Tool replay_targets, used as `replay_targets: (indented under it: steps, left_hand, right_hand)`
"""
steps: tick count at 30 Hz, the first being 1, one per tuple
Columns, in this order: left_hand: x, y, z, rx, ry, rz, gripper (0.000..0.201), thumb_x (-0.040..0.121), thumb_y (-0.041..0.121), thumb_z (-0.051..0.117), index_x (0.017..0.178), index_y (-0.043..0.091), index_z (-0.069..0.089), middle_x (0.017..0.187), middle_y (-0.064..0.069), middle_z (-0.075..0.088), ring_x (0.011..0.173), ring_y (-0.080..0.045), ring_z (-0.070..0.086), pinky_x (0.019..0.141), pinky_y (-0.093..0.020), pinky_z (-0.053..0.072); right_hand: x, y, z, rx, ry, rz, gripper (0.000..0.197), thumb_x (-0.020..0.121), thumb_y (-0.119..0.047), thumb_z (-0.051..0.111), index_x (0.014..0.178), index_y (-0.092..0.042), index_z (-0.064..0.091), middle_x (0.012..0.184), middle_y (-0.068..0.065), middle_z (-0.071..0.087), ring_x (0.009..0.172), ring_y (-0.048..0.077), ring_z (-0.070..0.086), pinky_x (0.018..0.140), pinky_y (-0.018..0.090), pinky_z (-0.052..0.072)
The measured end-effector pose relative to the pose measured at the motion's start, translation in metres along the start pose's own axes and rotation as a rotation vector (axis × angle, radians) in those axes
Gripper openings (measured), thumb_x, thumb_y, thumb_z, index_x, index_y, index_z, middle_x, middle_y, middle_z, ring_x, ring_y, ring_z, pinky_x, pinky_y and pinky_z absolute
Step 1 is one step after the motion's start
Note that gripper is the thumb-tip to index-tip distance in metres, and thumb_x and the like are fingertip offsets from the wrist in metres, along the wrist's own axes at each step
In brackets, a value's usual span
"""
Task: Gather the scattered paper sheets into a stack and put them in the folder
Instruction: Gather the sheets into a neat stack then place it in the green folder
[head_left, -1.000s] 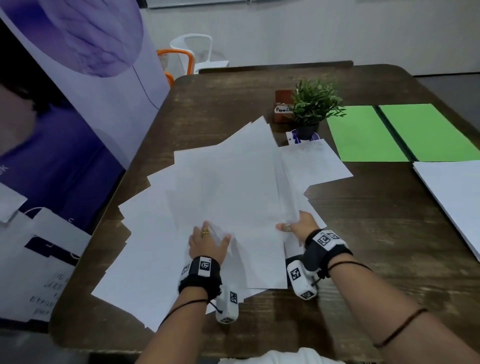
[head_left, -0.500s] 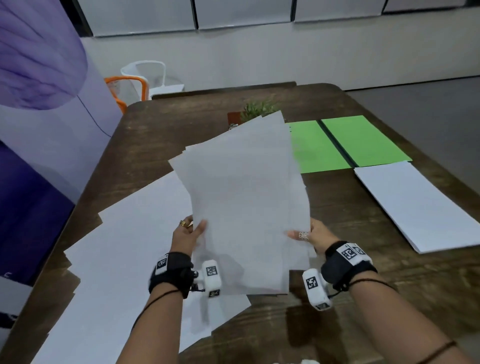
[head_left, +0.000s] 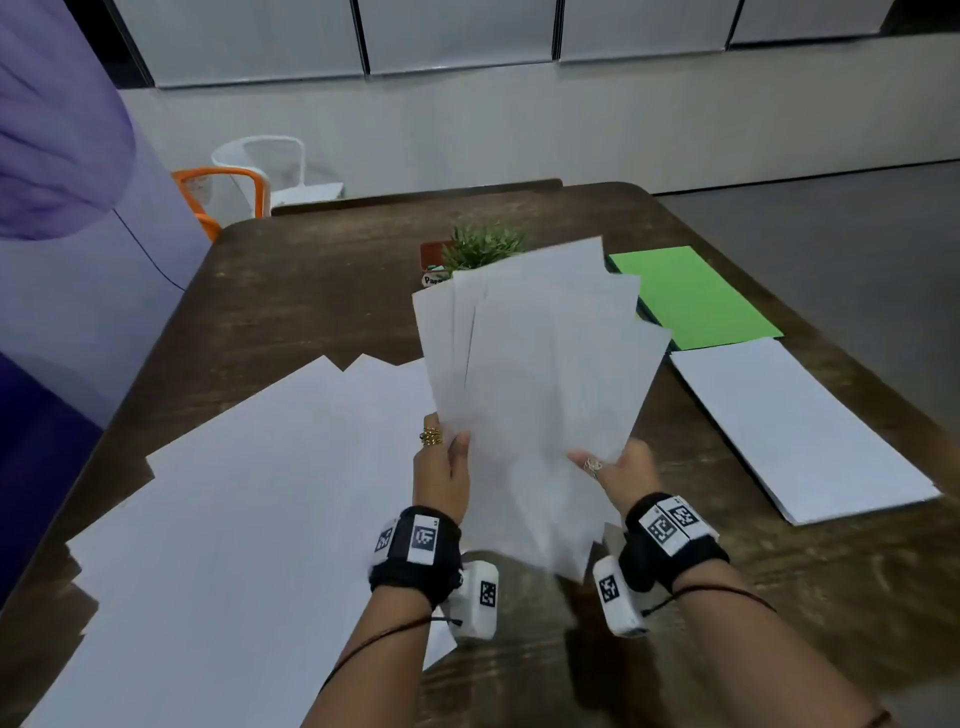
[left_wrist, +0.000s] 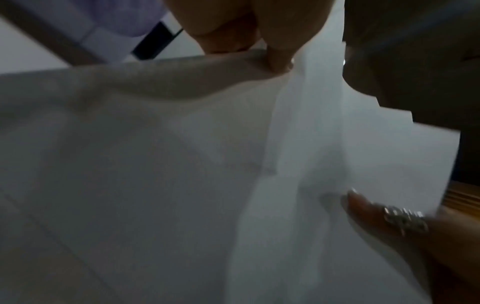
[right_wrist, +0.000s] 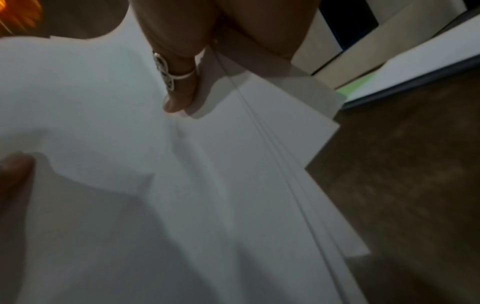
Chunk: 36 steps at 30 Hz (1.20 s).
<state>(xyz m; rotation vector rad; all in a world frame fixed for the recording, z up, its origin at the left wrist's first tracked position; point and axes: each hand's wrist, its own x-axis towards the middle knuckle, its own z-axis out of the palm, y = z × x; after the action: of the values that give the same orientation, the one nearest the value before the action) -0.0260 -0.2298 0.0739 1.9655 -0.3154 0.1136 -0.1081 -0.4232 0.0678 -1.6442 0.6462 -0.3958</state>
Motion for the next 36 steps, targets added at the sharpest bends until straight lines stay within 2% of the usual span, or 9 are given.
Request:
replay_targets:
  steps: [3,6,9,12,15,20,24,27,36]
  left_hand:
    - [0.001,0.033,0.006,-0.035,0.132,0.137,0.029,0.095,0.003,0.047,0.12,-0.01,0.042,0.091,-0.002,0.057,0.077,-0.02,0.056,0.068,-0.013,0.034]
    - [0.003,0.054,0.007,-0.12,0.144,0.168,0.03,0.093,0.009,0.055,0.119,0.001,0.043,0.097,0.002,0.058,0.082,-0.016,0.057,0.072,-0.011,0.037]
    - [0.007,0.06,0.008,-0.237,0.111,0.125,0.045,0.083,0.013,0.069,0.117,0.013,0.04,0.103,0.009,0.06,0.094,0.003,0.059,0.076,-0.003,0.042]
    - [0.011,0.062,0.014,-0.22,0.114,0.102,0.038,0.086,0.014,0.066,0.117,0.012,0.044,0.097,0.006,0.061,0.089,-0.01,0.063,0.074,-0.011,0.046]
    - [0.012,0.067,0.024,-0.185,0.12,0.077,0.025,0.09,0.016,0.06,0.113,0.011,0.049,0.095,0.0,0.06,0.09,-0.026,0.062,0.075,-0.025,0.047]
    - [0.01,0.087,0.026,-0.22,0.175,0.122,0.036,0.087,0.017,0.064,0.115,0.013,0.042,0.102,-0.001,0.059,0.088,-0.014,0.057,0.072,-0.005,0.042]
    - [0.01,0.081,0.025,-0.237,0.164,0.086,0.051,0.082,0.028,0.07,0.121,0.025,0.038,0.114,-0.002,0.056,0.101,-0.015,0.057,0.086,-0.023,0.048]
    - [0.012,0.081,0.03,-0.189,0.168,0.046,0.043,0.09,0.018,0.06,0.127,0.016,0.039,0.107,0.0,0.053,0.097,-0.02,0.055,0.083,-0.027,0.048]
    - [0.006,0.077,0.051,-0.144,0.191,0.077,0.035,0.092,0.01,0.055,0.121,0.003,0.037,0.105,-0.004,0.054,0.091,-0.017,0.054,0.076,-0.02,0.042]
  right_hand:
    - [0.004,-0.028,-0.007,0.052,0.024,-0.079,0.02,0.074,-0.008,0.077,0.091,-0.008,0.068,0.091,0.002,0.068,0.085,0.016,0.065,0.079,0.027,0.048]
    - [0.006,-0.047,-0.018,0.137,-0.021,-0.101,0.021,0.067,0.001,0.08,0.079,-0.011,0.068,0.081,-0.001,0.071,0.076,0.011,0.068,0.075,0.025,0.053]
    - [0.009,-0.05,-0.034,0.191,-0.075,-0.126,0.044,0.057,0.009,0.082,0.096,-0.003,0.064,0.085,0.001,0.071,0.076,0.006,0.07,0.066,0.018,0.053]
    - [0.015,-0.048,-0.039,0.136,-0.061,-0.138,0.045,0.064,0.009,0.078,0.102,-0.006,0.059,0.09,-0.001,0.068,0.074,0.0,0.066,0.062,0.011,0.051]
    - [0.018,-0.053,-0.037,0.134,-0.005,-0.138,0.033,0.072,0.011,0.072,0.098,-0.005,0.06,0.092,0.005,0.065,0.075,0.009,0.062,0.075,0.022,0.055]
    - [0.026,-0.071,-0.047,0.173,-0.009,-0.189,0.032,0.071,0.009,0.073,0.098,-0.004,0.06,0.081,-0.005,0.064,0.06,-0.012,0.061,0.06,0.011,0.048]
    - [0.029,-0.069,-0.056,0.181,-0.038,-0.176,0.045,0.068,0.008,0.076,0.108,-0.002,0.058,0.096,0.005,0.067,0.078,0.002,0.065,0.067,0.012,0.052]
    - [0.028,-0.067,-0.053,0.152,-0.002,-0.124,0.035,0.074,0.005,0.073,0.105,-0.004,0.059,0.101,0.013,0.065,0.084,0.017,0.062,0.077,0.028,0.052]
    - [0.029,-0.059,-0.055,0.037,0.021,-0.197,0.06,0.078,0.005,0.068,0.117,-0.025,0.034,0.112,0.0,0.054,0.103,0.018,0.055,0.089,0.032,0.046]
